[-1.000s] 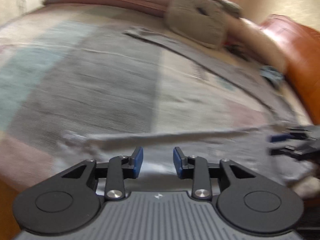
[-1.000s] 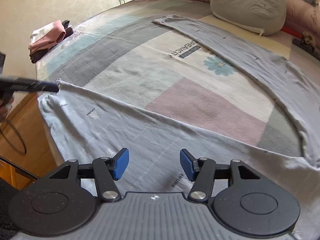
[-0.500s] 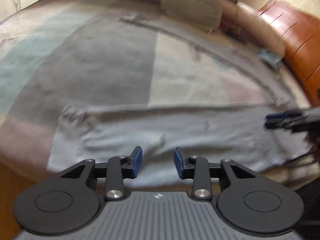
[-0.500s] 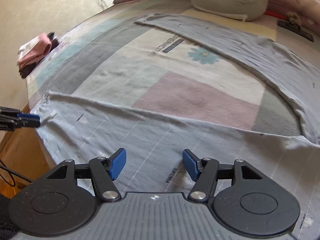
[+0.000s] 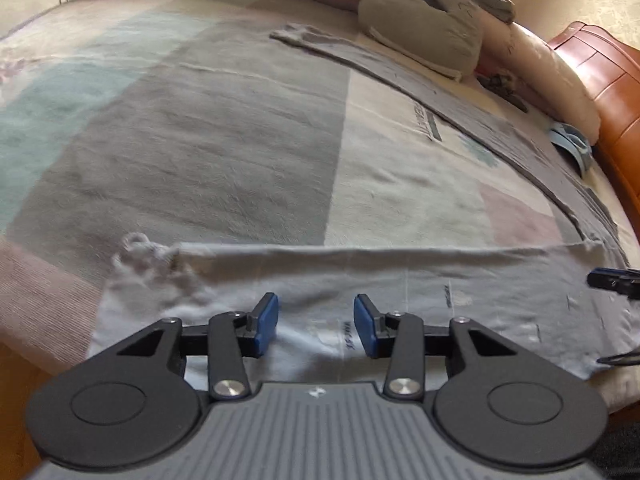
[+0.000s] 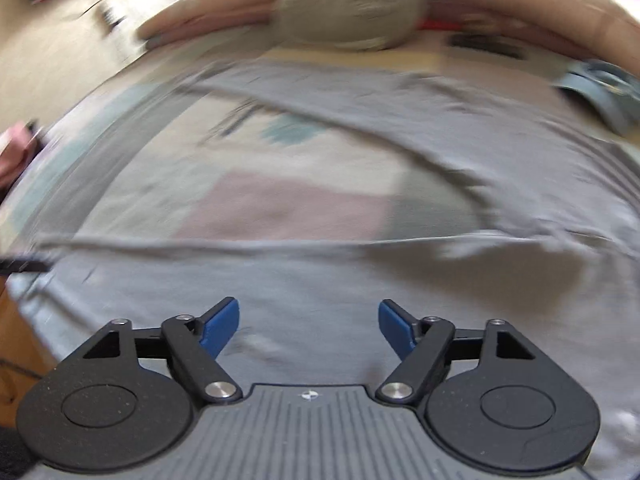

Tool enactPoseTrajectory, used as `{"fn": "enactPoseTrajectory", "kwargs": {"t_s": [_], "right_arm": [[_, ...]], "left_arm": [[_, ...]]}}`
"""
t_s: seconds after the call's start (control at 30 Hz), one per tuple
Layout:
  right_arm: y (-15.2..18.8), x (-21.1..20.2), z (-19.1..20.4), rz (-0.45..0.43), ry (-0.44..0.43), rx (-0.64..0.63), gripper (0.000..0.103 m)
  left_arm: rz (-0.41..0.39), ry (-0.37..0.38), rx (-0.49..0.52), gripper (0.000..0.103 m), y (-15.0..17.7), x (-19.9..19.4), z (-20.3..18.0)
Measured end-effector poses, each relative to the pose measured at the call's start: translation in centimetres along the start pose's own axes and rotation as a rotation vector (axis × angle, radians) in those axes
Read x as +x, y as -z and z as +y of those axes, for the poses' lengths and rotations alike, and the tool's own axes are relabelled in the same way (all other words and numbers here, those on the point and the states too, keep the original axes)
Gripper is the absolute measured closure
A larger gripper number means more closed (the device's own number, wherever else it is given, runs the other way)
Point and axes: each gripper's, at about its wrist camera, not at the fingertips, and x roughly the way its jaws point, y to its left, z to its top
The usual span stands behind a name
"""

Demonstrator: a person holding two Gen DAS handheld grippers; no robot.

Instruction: Fold clothes

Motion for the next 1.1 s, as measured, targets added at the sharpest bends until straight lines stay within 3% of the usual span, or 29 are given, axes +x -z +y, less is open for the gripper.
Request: {"fn": "enactPoseTrajectory", "kwargs": {"t_s": [0.17, 0.27, 0.33, 0.43, 0.5, 0.57, 0.67, 0.83, 0.93, 1.1], "right_arm": [[-1.8, 0.1, -5.1, -0.087, 0.116, 0.096, 0.020], [-1.8, 2.2, -6.5, -0.053, 0.079, 0.141, 0.020], [-1.7, 3.3, -6.1, -0.047, 0.056, 0.148, 0.006], [-1.9, 3.1, -3.6, -0.021, -0.065, 0.067, 0.008], [-1.7, 1.9, -2.5, -0.033, -0.096, -0.001, 0.008], [-1.7, 0.8, -3.1, -0.057, -0.045, -0.011, 0.008], [-1.4, -1.2, -6.4, -0.089, 0.037, 0.075, 0.008], [0.8, -4.2, -12.8, -0.128, 0.221, 0.157, 0.007], [1.5, -4.7, -16.4, -0.179, 0.238, 0.212, 0.007], [1.3, -3.0, -20.8, -0.192, 0.195, 0.276, 0.007]], "left_arm": [[-0.011, 0.047, 0.049, 0.058, -0.7, 0.7, -2.9], [0.003, 0.058, 0.051, 0.058, -0.5, 1.4, -4.2], [0.021, 0.060, 0.045, 0.058, -0.4, 1.7, -4.8], [0.020, 0.057, 0.065, 0.058, -0.6, 1.2, -5.7], [0.013, 0.059, 0.077, 0.057, -1.0, 1.1, -6.5], [0.004, 0.062, 0.089, 0.057, -1.4, 1.1, -7.3], [-0.001, 0.077, 0.120, 0.056, -2.1, 1.4, -8.9], [0.014, 0.155, 0.195, 0.056, -3.0, 3.1, -13.2], [0.038, 0.197, 0.239, 0.056, -3.3, 4.6, -16.2], [0.103, 0.229, 0.257, 0.055, -2.1, 6.6, -19.8]]}}
